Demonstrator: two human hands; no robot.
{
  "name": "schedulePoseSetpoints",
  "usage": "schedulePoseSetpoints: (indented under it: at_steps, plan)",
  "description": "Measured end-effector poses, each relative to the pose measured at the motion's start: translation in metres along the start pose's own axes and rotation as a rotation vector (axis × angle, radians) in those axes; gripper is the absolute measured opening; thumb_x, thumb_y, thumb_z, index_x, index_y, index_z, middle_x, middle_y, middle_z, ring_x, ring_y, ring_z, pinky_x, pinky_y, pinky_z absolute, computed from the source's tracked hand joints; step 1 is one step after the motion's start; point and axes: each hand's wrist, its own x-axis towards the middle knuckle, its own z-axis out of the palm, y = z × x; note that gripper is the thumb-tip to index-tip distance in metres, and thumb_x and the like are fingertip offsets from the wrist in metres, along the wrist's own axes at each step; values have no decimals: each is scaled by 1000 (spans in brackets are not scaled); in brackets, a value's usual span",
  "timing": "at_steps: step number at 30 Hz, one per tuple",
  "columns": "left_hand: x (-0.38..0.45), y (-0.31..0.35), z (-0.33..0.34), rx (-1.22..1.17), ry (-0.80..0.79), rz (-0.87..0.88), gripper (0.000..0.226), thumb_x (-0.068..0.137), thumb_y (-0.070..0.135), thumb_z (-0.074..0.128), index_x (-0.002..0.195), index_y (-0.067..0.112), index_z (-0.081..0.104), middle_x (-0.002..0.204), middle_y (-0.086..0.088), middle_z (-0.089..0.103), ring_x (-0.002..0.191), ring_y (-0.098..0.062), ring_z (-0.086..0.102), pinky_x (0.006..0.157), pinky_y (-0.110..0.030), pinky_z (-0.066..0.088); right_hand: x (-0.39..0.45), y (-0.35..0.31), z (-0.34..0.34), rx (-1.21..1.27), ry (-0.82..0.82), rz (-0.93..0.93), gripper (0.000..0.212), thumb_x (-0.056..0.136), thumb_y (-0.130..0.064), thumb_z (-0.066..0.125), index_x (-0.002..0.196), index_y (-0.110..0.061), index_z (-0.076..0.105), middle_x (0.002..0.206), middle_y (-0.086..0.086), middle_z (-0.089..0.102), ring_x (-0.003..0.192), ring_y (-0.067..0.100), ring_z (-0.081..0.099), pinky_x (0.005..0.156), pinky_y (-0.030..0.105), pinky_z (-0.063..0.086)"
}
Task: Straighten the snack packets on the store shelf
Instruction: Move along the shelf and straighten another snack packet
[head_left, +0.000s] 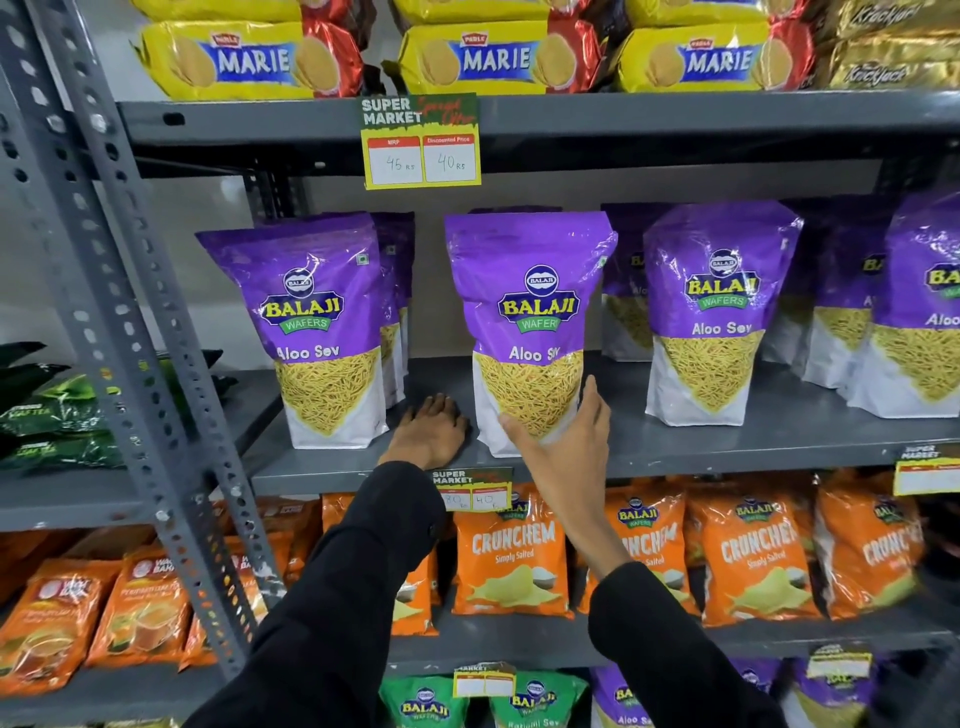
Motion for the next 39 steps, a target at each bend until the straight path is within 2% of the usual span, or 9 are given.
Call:
schedulePoseSetpoints:
  at_steps: [3, 8, 13, 18, 23, 39]
  plan:
    - [-1, 0, 0, -15, 6, 1, 60, 107, 38, 20, 160, 11, 22, 172, -6, 14, 160, -20, 9, 129, -47, 8, 4, -3, 9, -75, 15, 0, 125, 64, -75, 77, 158, -23, 12, 156, 5, 28, 140, 28, 41, 109, 52, 45]
    - [-2, 0, 0, -11, 26, 17, 59, 107, 39, 22, 159, 10, 25, 171, -7, 18, 159, -22, 14, 128, -48, 11, 9, -2, 24, -136, 45, 3, 122, 68, -65, 81, 158, -19, 11, 154, 8, 30, 136, 32, 45, 106, 49, 47]
    - [0, -2, 2, 12, 22, 36, 56, 106, 37, 24, 155, 10, 33, 169, -8, 21, 159, -22, 14, 127, -49, 13, 17, -5, 34, -146, 65, 13, 125, 68, -62, 83, 158, -11, 13, 152, 13, 33, 136, 33, 43, 107, 50, 45]
    - [1, -2, 3, -19, 31, 10, 61, 106, 40, 21, 160, 9, 24, 171, -8, 17, 159, -22, 13, 128, -48, 11, 24, -7, 42, -150, 43, 12, 123, 72, -62, 80, 159, -9, 11, 153, 15, 31, 138, 32, 41, 108, 47, 43]
    - [1, -3, 4, -23, 46, 12, 61, 106, 38, 20, 159, 9, 25, 170, -9, 19, 159, -23, 16, 127, -49, 12, 33, -7, 46, -144, 28, 21, 126, 72, -62, 80, 159, -7, 9, 153, 16, 31, 137, 34, 41, 108, 48, 43]
    - [-1, -1, 3, -16, 49, 20, 60, 107, 36, 20, 159, 7, 25, 170, -10, 19, 158, -24, 16, 128, -49, 13, 32, 1, 45, -127, 51, -2, 124, 70, -65, 79, 160, -16, 8, 150, 11, 30, 138, 30, 40, 110, 46, 45]
